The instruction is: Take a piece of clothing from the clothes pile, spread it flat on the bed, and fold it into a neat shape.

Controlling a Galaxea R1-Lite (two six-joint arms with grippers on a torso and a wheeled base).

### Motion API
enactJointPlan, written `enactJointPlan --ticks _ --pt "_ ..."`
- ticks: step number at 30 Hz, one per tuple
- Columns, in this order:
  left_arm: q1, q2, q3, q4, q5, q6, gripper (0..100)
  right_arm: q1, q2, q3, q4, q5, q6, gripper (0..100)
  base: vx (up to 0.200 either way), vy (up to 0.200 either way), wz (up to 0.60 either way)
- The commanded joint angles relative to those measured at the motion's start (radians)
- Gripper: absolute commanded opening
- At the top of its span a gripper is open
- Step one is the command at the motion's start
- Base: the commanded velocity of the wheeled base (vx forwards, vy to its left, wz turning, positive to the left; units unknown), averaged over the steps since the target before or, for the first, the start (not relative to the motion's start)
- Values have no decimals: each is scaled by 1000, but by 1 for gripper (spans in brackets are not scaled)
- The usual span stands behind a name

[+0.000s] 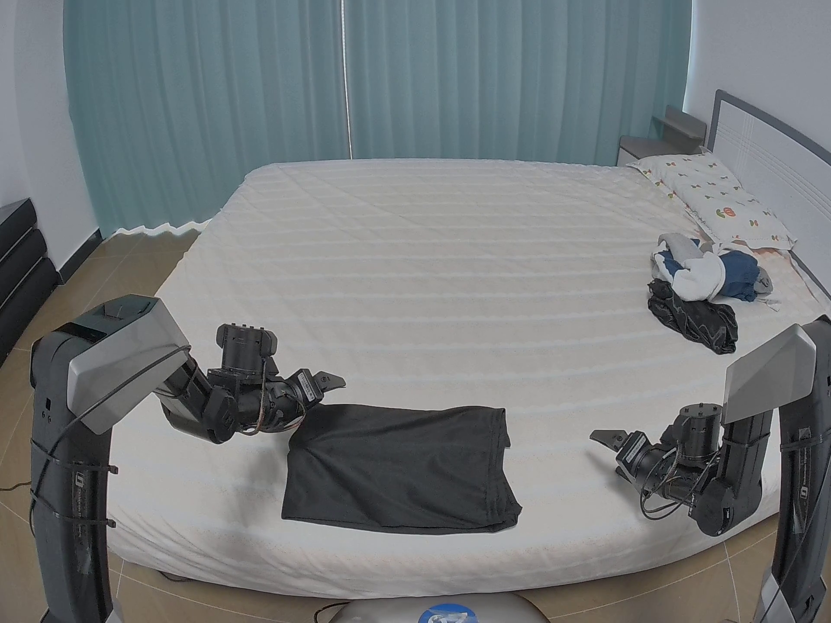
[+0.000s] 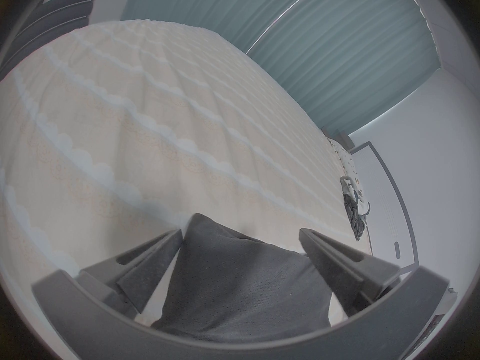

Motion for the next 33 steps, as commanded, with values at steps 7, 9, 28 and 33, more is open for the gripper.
enactJointPlan --ticks 7,9,28,33 --pt "-12 27 -2 -1 5 3 0 1 2 0 -13 0 0 100 0 0 0" --pt "-12 27 -1 -1 20 3 0 1 2 2 -13 0 0 100 0 0 0" --pt "-3 24 4 -3 205 -53 0 119 -29 -84 -7 -41 -70 100 0 0 0" --pt "-6 23 8 -15 198 -54 0 219 -4 -235 71 -41 -116 100 0 0 0"
